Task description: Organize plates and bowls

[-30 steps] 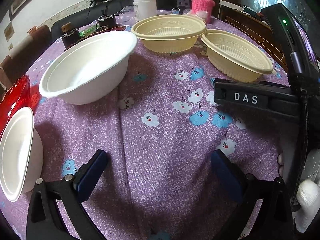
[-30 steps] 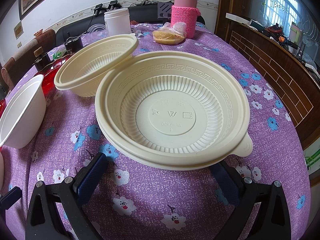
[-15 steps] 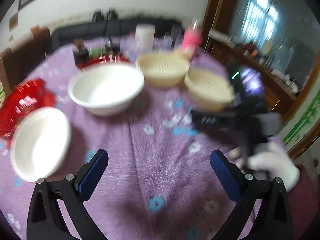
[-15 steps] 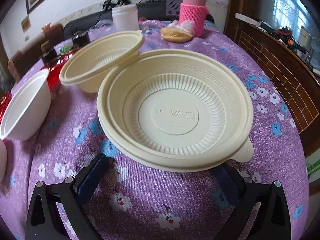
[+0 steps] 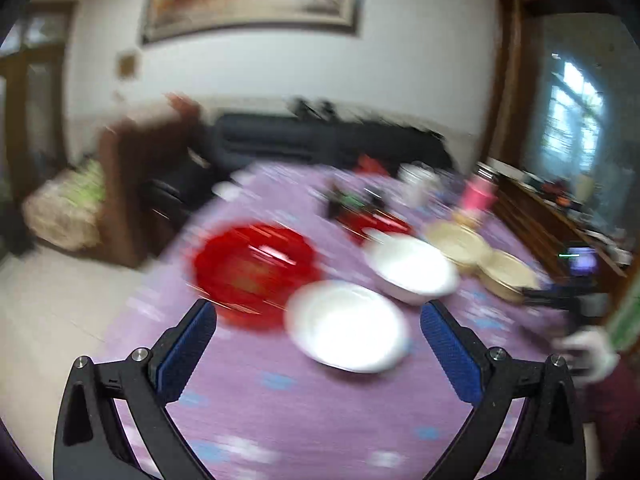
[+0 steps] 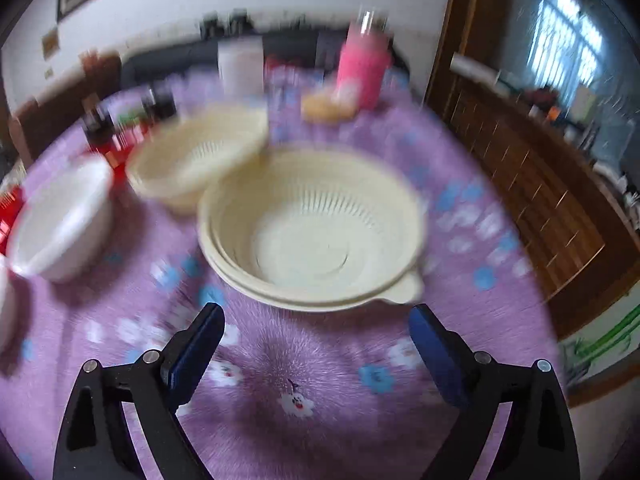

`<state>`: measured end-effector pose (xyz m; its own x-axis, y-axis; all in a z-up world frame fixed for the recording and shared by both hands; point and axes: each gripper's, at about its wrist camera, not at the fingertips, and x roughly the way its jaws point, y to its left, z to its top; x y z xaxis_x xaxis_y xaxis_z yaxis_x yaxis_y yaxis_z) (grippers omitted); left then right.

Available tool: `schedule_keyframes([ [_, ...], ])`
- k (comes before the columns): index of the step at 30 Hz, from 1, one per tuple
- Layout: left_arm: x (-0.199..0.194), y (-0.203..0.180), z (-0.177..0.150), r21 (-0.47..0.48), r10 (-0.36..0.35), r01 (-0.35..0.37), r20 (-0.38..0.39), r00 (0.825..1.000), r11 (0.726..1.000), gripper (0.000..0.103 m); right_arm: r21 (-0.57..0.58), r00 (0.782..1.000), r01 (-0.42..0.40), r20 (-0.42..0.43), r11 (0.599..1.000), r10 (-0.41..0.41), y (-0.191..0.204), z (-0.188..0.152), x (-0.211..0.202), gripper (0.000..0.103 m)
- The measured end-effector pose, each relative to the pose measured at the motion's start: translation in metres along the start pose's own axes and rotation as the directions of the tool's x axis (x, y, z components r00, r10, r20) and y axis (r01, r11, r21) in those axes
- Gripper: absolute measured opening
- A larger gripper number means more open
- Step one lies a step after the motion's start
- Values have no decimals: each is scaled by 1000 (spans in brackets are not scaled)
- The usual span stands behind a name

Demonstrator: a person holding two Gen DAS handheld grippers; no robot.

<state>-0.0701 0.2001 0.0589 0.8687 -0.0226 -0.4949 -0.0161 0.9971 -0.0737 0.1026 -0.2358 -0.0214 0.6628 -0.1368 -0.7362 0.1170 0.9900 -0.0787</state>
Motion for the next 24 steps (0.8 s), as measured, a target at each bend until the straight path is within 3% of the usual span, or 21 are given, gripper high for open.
schedule_keyframes([
  [3,-1,35,18,-27,124,-123,30,992,992,103,15,986,-74,149,997,71,5,24,-58,95],
  [5,9,60,30,-85,156,-154,19,988,984,103,-3,957,-137,256,990,134,21,44,-92,95],
  [8,36,85,41,-138,177,-181,-38,983,974,103,-40,913,-274,303,961,273,65,74,-109,100],
  [11,77,99,43,-151,145,-166,-144,979,974,103,-71,882,-431,179,899,437,128,102,-91,100],
  [14,125,112,35,-202,99,-152,-247,964,968,103,-114,850,-517,42,848,524,192,117,-62,97],
  [16,149,121,30,-244,81,-155,-289,954,957,103,-151,832,-553,-54,819,551,240,123,-39,81],
  [18,162,132,23,-287,43,-138,-312,949,948,101,-156,811,-584,-139,796,568,276,125,-16,71],
  [24,212,158,10,-424,-97,-75,-370,924,903,79,-158,798,-582,-298,797,524,343,111,51,69],
])
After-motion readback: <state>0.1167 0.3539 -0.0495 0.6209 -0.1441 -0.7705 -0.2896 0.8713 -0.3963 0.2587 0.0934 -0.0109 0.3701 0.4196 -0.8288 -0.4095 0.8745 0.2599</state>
